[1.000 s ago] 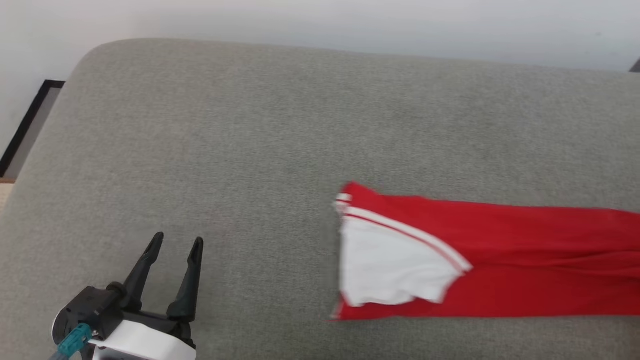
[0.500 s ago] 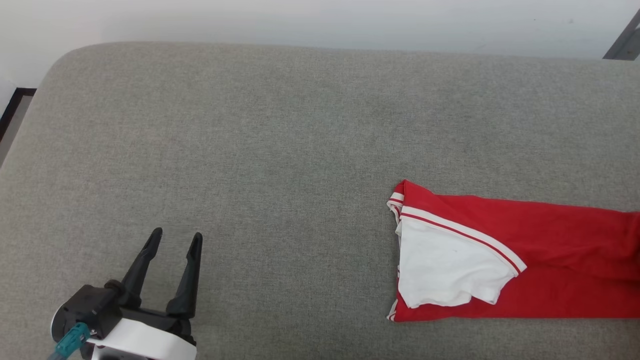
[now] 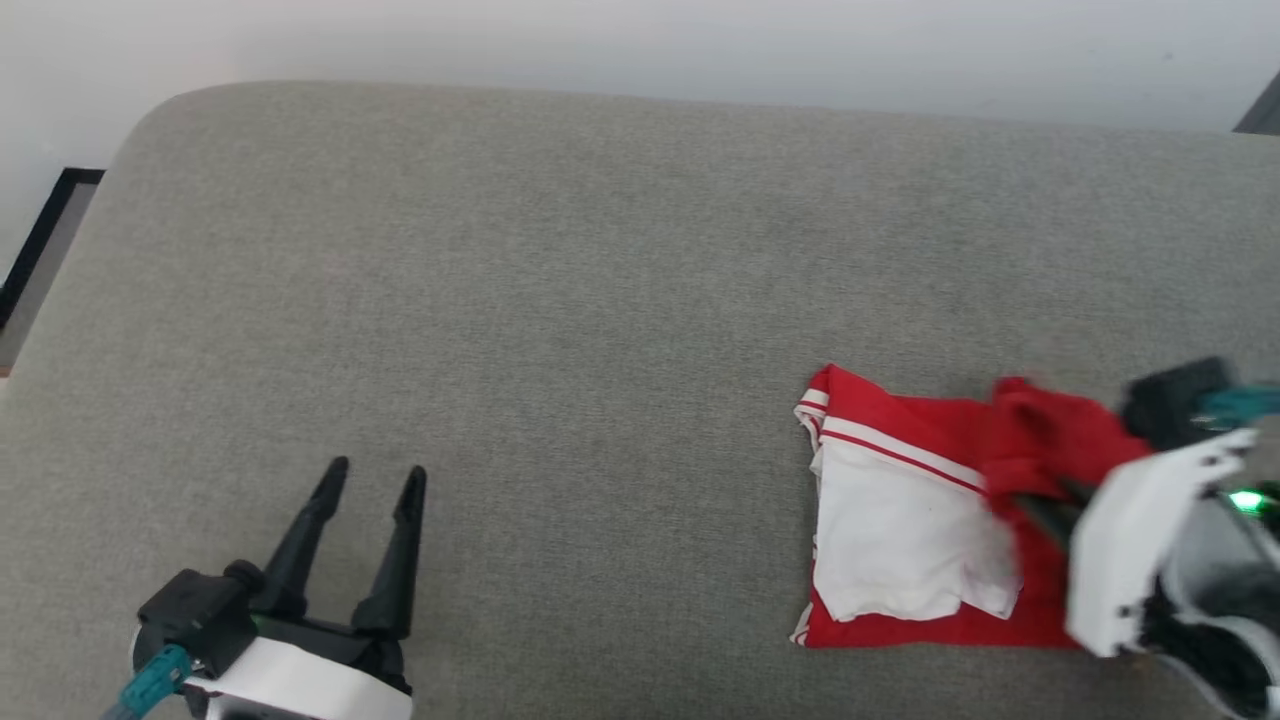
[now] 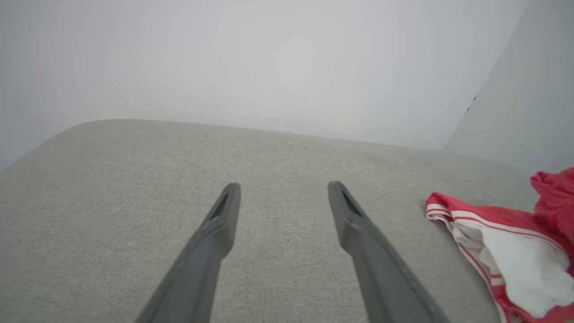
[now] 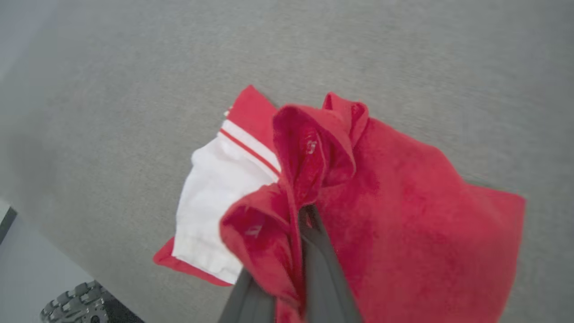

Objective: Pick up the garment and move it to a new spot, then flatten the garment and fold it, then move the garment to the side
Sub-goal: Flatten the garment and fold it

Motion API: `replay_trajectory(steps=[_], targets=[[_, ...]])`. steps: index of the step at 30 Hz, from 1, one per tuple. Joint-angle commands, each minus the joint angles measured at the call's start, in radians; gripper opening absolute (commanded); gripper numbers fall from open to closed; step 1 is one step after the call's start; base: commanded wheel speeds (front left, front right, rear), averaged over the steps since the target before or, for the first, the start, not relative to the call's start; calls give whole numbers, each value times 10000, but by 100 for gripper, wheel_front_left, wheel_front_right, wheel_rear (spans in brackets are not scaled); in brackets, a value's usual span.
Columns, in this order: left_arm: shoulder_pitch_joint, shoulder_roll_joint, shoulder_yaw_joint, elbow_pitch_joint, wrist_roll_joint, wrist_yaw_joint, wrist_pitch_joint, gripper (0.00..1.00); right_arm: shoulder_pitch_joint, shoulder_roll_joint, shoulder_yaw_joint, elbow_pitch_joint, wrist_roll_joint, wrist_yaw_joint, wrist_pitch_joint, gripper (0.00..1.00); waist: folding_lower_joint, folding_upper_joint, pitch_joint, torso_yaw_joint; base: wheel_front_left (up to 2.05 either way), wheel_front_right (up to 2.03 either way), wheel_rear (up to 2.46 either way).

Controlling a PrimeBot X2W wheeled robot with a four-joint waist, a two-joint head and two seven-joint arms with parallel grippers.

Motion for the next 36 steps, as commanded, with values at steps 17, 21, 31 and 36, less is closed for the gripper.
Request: replay_trajectory(steps=[17, 21, 31, 36], targets=[[-591, -77, -413, 252, -591, 20, -50, 100, -1961, 486, 3073, 2834, 244, 0, -1002, 0, 0, -1, 427, 818, 0, 0, 0], [-620, -67, -421, 372, -658, 21, -50, 100, -2139, 464, 3313, 3349, 295, 0, -1347, 37, 0, -1, 406, 810, 0, 0, 0], [-254, 0, -153, 524, -846, 20, -51, 100, -2221, 78, 3088, 2766, 787, 0, -1681, 100, 0, -1, -70, 352, 0, 0, 0], [-70, 13, -207, 645, -960, 20, -51, 100, -1893, -378, 2194, 2537, 1024, 0, -1596, 100, 0, -1, -401, -46, 0, 0, 0]])
